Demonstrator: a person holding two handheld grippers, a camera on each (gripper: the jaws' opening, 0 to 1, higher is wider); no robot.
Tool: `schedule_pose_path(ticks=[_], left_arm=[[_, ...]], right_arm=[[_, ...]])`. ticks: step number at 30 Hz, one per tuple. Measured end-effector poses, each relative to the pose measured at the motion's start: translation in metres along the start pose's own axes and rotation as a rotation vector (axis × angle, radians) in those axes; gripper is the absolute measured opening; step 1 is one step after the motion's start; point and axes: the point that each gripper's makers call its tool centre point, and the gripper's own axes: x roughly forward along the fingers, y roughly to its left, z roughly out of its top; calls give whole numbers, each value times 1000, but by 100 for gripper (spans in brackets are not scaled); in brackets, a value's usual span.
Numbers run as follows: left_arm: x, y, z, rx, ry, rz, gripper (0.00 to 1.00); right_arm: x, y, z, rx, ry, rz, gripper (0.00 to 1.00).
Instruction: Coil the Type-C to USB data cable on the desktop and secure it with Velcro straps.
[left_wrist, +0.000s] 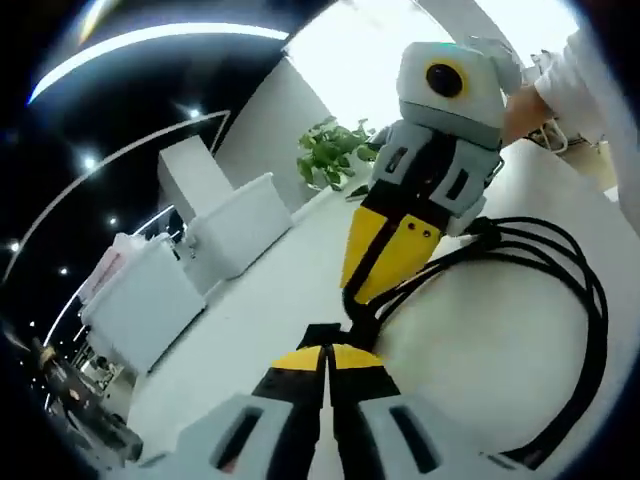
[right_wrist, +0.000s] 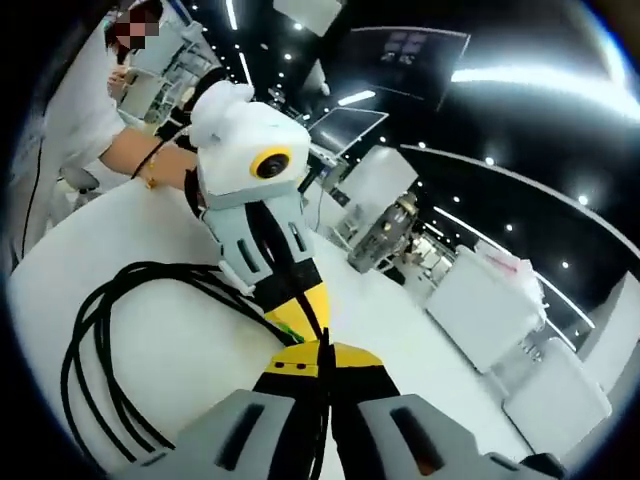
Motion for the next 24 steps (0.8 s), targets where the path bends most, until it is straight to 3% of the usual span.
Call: schedule_pose_path(ticks=[3,8,9,10,12,13,16,18,20,22,24], left_arm=[[5,-5,0,-101,-9,-39,3],[6,-6,0,-80,13,-92,2],[6,-12,-2,-100,19,-132,2],[7,-8,-2,-98,14,-118,2],[8,-7,-2,-107,14,-130,2],[8,-7,-2,-109,15,-143,2],[12,-6,-2,-128,22,-186,2],[13,-5,-3,-132,24,-205,2],[13,-6,-3,-132,22,-219,2],[13,-7,-3,-138,15,-223,2],[13,-7,-3,-157,3,-220,2]], right_arm=[[7,-7,-2,38,6,4,2],[23,-18,-22,162,68,5,2],[27,-21,-28,205,74,10,2],[29,-25,-34,231,99,2,2],[34,-20,-43,282,124,49,2],[37,-24,-47,282,135,30,2],[45,-20,-49,262,156,66,2],[48,-13,-60,230,230,113,2],[52,-15,-60,232,222,108,2],[55,-15,-66,303,254,117,2],[58,-19,-69,321,250,112,4]])
